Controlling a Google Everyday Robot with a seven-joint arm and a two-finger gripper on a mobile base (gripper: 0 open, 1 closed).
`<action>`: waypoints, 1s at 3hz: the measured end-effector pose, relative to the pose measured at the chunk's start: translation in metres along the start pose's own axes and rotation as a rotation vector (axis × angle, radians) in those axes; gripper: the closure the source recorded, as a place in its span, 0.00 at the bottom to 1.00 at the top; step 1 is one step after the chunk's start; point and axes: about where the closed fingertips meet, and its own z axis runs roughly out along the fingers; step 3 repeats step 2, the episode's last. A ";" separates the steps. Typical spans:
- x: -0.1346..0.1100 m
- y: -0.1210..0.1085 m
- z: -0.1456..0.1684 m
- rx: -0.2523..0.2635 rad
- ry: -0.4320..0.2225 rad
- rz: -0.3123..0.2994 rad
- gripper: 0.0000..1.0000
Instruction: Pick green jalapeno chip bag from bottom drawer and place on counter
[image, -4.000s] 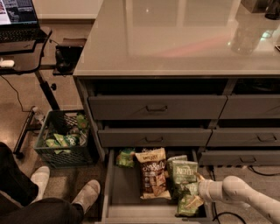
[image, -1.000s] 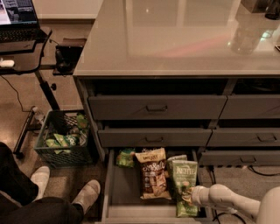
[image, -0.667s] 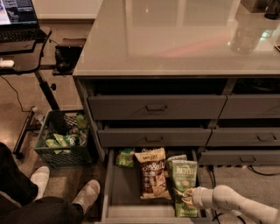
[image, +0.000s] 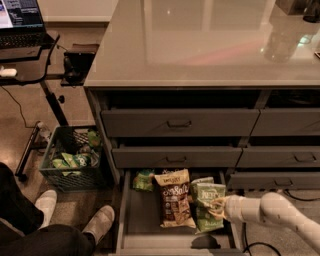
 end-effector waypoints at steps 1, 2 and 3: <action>-0.033 -0.032 -0.030 0.006 -0.111 -0.016 1.00; -0.036 -0.027 -0.029 -0.017 -0.123 -0.016 1.00; -0.036 -0.027 -0.029 -0.017 -0.123 -0.016 1.00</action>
Offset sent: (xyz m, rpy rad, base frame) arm 0.0133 -0.0010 0.0447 0.0815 -0.0334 0.0361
